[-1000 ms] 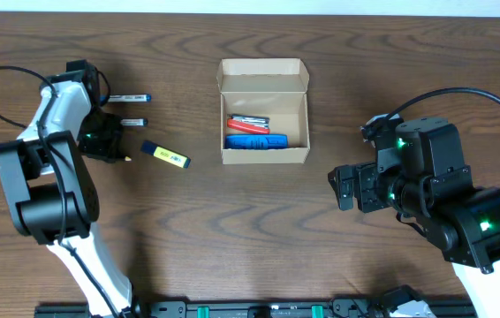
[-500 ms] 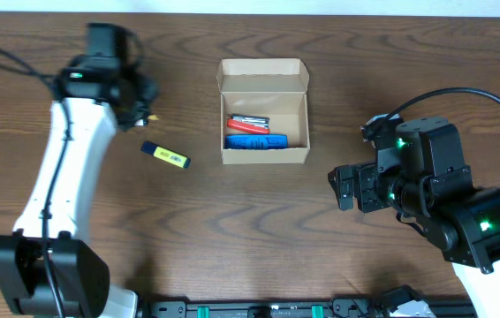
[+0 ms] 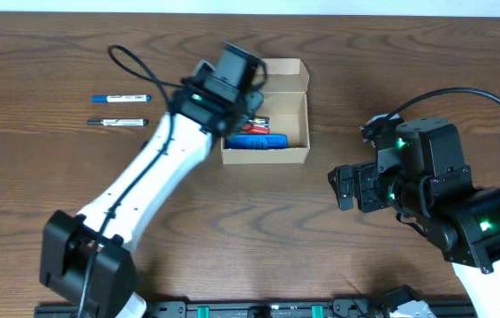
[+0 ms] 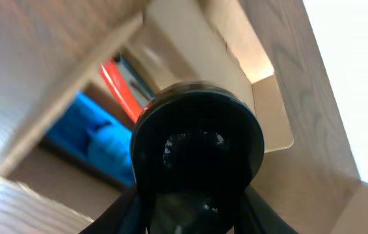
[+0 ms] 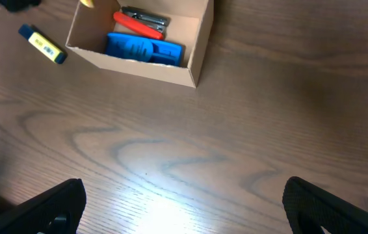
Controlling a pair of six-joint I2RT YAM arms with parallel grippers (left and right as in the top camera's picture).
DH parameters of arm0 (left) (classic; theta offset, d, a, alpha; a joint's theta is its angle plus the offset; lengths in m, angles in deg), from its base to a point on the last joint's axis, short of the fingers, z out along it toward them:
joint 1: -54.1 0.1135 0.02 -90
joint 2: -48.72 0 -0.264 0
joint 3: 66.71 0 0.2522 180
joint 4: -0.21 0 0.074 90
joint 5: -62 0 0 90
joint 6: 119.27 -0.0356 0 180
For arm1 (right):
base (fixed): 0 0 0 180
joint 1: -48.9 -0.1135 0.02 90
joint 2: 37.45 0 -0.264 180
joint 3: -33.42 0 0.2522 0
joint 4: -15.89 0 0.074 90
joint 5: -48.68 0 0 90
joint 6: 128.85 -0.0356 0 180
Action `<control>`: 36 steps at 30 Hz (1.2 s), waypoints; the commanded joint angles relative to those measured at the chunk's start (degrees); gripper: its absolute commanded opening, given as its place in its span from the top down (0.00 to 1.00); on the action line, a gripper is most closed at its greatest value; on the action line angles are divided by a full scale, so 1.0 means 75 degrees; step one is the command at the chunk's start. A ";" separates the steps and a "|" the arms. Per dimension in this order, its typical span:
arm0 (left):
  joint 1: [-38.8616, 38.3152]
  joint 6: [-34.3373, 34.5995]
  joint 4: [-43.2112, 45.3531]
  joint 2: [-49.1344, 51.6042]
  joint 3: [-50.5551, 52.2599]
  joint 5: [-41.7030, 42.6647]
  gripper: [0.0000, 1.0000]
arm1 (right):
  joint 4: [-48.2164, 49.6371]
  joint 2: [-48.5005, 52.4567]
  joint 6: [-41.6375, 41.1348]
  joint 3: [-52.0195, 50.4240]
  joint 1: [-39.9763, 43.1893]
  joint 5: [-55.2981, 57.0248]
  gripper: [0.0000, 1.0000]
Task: Pack container
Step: 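Carry the black tape dispenser into the box and lower it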
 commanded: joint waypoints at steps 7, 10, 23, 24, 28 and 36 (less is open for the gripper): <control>-0.0382 0.2460 -0.0006 0.0720 -0.0041 -0.0548 0.94 | -0.0012 0.0000 0.0093 -0.0017 0.0047 -0.0003 0.01; -0.0367 0.2873 -0.0029 0.0973 -0.0041 -0.0574 0.94 | -0.0009 0.0003 0.0093 -0.0017 0.0047 -0.0003 0.01; -0.0341 0.4016 -0.0315 0.1154 -0.0038 -0.0629 0.94 | -0.0012 0.0000 0.0093 -0.0017 0.0047 -0.0003 0.01; -0.0341 0.4048 -0.0318 0.1154 -0.0041 -0.0627 0.94 | -0.0012 0.0000 0.0093 -0.0017 0.0047 -0.0003 0.01; -0.0341 0.4100 -0.0309 0.1154 -0.0038 -0.0629 0.89 | -0.0012 0.0000 0.0093 -0.0017 0.0047 -0.0003 0.01; -0.0341 0.4095 -0.0309 0.1154 -0.0038 -0.0600 0.51 | -0.0009 0.0000 0.0093 -0.0017 0.0047 -0.0003 0.01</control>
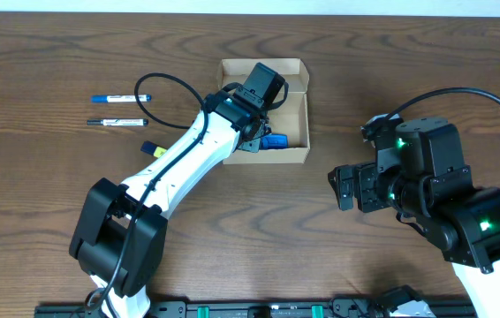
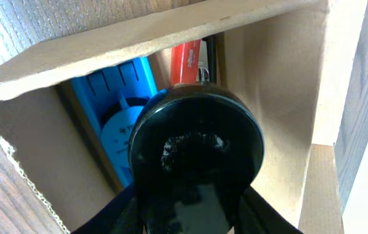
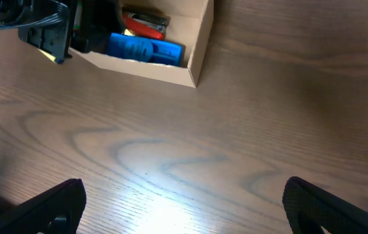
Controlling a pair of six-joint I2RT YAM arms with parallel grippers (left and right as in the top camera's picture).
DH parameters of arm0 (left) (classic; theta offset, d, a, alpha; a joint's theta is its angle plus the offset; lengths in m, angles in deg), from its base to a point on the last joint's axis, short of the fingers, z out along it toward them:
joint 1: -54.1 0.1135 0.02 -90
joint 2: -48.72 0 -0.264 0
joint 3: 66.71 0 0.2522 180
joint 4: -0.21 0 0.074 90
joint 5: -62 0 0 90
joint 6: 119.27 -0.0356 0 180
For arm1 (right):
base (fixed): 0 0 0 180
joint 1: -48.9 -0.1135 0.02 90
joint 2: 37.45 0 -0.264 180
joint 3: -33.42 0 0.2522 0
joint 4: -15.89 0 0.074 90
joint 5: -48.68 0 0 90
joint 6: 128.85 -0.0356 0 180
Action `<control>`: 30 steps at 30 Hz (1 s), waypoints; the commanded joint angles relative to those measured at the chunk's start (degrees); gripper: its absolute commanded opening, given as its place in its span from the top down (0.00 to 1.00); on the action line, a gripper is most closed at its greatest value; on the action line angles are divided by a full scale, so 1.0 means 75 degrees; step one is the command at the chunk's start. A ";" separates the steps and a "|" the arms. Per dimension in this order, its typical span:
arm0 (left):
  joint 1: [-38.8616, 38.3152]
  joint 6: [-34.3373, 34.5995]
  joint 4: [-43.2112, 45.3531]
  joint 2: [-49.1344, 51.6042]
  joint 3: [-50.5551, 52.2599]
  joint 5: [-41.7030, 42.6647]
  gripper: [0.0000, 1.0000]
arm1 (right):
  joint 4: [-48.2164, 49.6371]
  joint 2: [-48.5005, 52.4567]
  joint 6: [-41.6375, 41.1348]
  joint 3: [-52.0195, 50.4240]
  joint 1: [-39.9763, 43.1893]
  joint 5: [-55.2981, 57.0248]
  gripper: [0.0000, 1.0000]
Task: Pack container
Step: 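Carry the black tape dispenser into the box and lower it, then release the tape dispenser and move the left gripper to the yellow highlighter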
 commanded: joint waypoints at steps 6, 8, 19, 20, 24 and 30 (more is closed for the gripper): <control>0.0035 0.0055 -0.0044 0.0026 -0.0041 -0.0181 0.41 | -0.0006 0.0000 0.0093 -0.0017 0.0047 0.0000 0.01; 0.0035 0.0055 -0.0041 0.0026 -0.0041 -0.0122 0.41 | -0.0006 0.0000 0.0093 -0.0017 0.0047 0.0000 0.01; 0.0055 -0.1751 0.0606 -0.0618 -0.0245 0.0746 0.48 | -0.0006 0.0000 0.0093 -0.0017 0.0047 0.0000 0.01; 0.0055 -0.2005 0.0574 -0.0804 -0.0283 0.0676 0.48 | -0.0009 0.0000 0.0093 -0.0017 0.0047 0.0000 0.01; 0.0055 -0.2687 0.0219 -0.1614 -0.0300 -0.0032 0.48 | -0.0009 0.0000 0.0093 -0.0017 0.0047 0.0000 0.01; 0.0082 -0.2917 -0.1649 -0.2774 -0.0300 -0.2343 0.32 | -0.0006 0.0000 0.0093 -0.0017 0.0047 0.0000 0.01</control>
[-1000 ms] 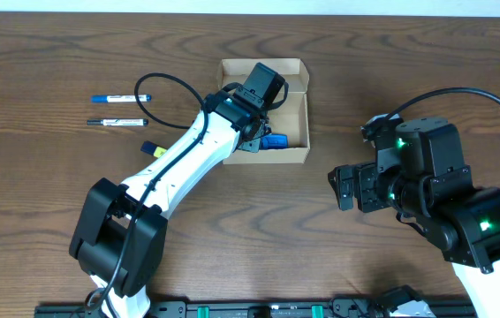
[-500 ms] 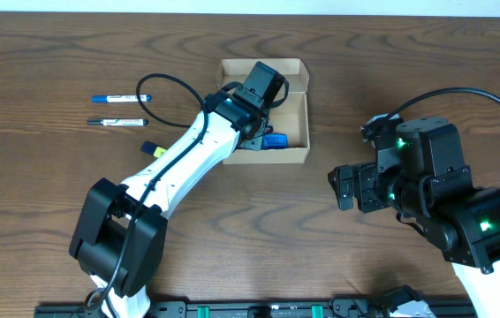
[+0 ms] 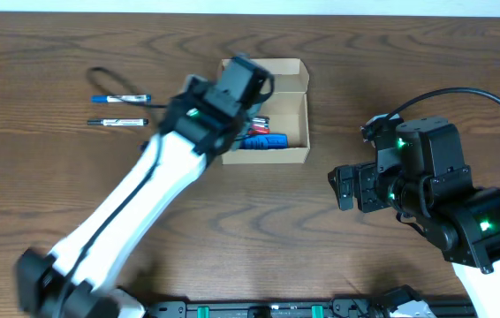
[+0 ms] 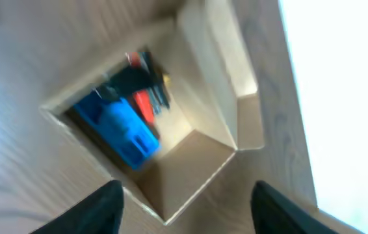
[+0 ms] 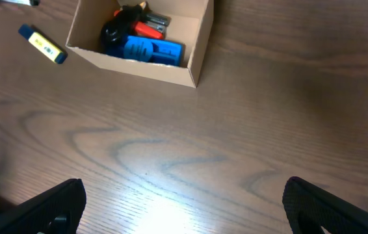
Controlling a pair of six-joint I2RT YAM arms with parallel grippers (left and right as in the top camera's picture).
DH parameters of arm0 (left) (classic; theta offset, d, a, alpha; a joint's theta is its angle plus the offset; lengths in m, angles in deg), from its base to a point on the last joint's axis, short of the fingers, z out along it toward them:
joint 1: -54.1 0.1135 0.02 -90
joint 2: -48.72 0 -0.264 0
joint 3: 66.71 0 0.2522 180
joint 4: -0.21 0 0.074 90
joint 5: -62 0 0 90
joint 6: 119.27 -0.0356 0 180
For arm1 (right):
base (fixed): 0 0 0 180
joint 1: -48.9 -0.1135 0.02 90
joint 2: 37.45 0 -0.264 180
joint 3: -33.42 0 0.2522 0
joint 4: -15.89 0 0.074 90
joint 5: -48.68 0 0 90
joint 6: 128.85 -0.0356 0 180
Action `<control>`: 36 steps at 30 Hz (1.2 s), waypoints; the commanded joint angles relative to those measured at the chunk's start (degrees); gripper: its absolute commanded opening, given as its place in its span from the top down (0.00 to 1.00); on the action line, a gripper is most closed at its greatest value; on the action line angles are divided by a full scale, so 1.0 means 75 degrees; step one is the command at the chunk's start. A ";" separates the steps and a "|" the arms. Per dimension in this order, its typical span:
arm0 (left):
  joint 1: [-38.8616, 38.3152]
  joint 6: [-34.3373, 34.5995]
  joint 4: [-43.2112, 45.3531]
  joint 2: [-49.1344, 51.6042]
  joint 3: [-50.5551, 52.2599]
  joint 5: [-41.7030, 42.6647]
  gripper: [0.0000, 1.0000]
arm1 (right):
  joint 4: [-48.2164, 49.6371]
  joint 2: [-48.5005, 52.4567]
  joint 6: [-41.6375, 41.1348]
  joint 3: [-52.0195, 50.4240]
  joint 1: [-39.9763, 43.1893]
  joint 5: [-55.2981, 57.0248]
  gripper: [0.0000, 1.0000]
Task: Pack container
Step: 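Release the tape dispenser and move the left gripper to the yellow highlighter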
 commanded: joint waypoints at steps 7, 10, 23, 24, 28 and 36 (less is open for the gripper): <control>0.0624 -0.0009 -0.2658 -0.0650 -0.0146 -0.2422 0.10 | -0.0006 0.0000 0.0093 -0.0017 0.0047 -0.0003 0.01; 0.1017 -0.0003 -0.3200 -0.0624 -0.0128 -0.2215 0.03 | -0.0006 0.0000 0.0093 -0.0017 0.0047 -0.0003 0.01; 0.2320 -0.0507 -0.2311 0.0105 0.0726 -0.0641 0.04 | -0.0006 0.0000 0.0093 -0.0017 0.0047 -0.0003 0.01; 0.2340 -0.0685 -0.2122 0.0236 0.0775 -0.0586 0.04 | -0.0006 0.0000 0.0093 -0.0017 0.0047 -0.0003 0.01; 0.2352 -0.1032 -0.1769 0.0941 0.0790 -0.0373 0.05 | -0.0006 0.0000 0.0093 -0.0017 0.0047 -0.0003 0.01; 0.2672 -0.1244 -0.1495 0.2346 0.0790 0.0469 0.04 | -0.0006 0.0000 0.0093 -0.0017 0.0047 -0.0003 0.01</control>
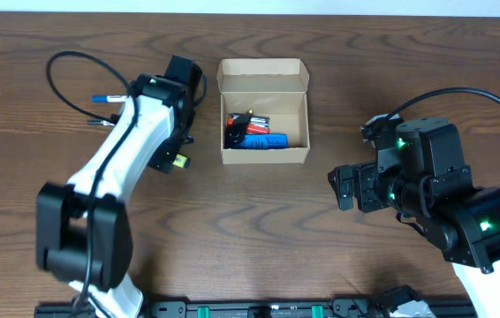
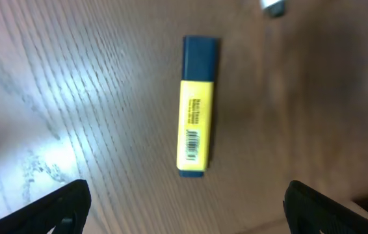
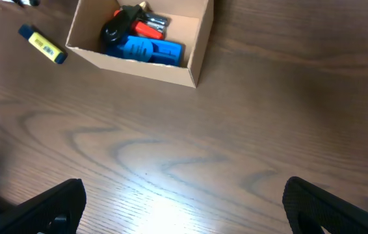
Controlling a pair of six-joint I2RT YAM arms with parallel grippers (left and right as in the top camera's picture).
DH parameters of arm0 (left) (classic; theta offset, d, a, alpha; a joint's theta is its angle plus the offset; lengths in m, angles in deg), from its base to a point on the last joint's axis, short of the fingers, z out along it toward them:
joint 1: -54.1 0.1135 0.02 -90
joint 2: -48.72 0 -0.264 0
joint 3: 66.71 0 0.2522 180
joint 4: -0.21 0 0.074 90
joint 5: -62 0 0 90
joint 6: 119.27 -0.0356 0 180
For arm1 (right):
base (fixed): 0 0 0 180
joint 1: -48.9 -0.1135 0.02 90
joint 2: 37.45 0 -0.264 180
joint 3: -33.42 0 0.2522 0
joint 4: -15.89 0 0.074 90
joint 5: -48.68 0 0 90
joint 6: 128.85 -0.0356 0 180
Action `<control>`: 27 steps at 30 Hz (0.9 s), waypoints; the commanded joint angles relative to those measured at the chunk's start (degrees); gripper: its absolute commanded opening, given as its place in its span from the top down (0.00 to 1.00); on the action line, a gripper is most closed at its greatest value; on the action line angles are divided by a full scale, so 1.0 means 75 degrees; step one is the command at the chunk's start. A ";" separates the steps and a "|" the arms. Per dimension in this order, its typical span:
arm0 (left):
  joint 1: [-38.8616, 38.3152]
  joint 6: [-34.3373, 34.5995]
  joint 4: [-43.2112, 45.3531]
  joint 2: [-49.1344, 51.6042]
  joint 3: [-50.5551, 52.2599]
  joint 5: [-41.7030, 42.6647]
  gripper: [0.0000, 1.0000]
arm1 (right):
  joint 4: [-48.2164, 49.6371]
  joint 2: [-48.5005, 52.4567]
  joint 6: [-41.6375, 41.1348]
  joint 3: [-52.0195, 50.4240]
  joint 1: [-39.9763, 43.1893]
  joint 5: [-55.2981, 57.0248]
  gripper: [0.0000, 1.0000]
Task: Pack container
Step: 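Release the tape dispenser and move the left gripper to the yellow highlighter, then lower the left gripper and grasp the yellow highlighter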
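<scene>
An open cardboard box (image 1: 263, 155) stands at the back of the table, also seen in the right wrist view (image 3: 132, 65). Inside lie a blue item (image 3: 146, 49), a red item (image 3: 148, 30) and a black object (image 3: 120, 23). A yellow highlighter (image 2: 196, 107) with a blue cap lies on the wood left of the box (image 1: 179, 162). My left gripper (image 2: 184, 221) hangs open just above it, fingers apart and empty. Far right, my right gripper (image 3: 184, 214) stands open over bare wood.
Two markers (image 1: 100, 99) lie at the far left of the table, partly behind my left arm and its cable. The right arm's body (image 1: 444, 203) fills the right front.
My left gripper was open above the box. Now it is left of the box, over the yellow highlighter. The right arm has not moved.
My left gripper held a black round object at the box's left edge. Then it held it inside the box. Later it was open above the box with the black object lying inside. Now it hangs open over the highlighter.
</scene>
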 commanded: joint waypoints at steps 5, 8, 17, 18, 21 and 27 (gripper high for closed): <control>0.0542 -0.1201 0.0478 0.0988 0.0079 0.1084 0.00 | -0.0006 0.0000 0.0093 -0.0017 0.0047 0.0000 0.01; 0.0609 -0.1332 0.0562 0.1239 0.0079 0.1049 0.00 | -0.0006 0.0000 0.0093 -0.0017 0.0047 0.0000 0.01; 0.0624 -0.1763 0.0985 0.1679 0.0082 0.1049 0.06 | -0.0006 0.0000 0.0093 -0.0017 0.0047 0.0000 0.01; 0.0641 -0.1827 0.1026 0.1708 0.0087 0.1046 0.06 | -0.0006 0.0000 0.0093 -0.0017 0.0047 0.0000 0.01; 0.0656 -0.1993 0.1087 0.1740 0.0087 0.1046 0.07 | -0.0009 0.0000 0.0093 -0.0017 0.0047 0.0000 0.01; 0.0659 -0.2124 0.1169 0.1821 0.0210 0.1172 0.11 | -0.0006 0.0000 0.0093 -0.0017 0.0047 0.0000 0.01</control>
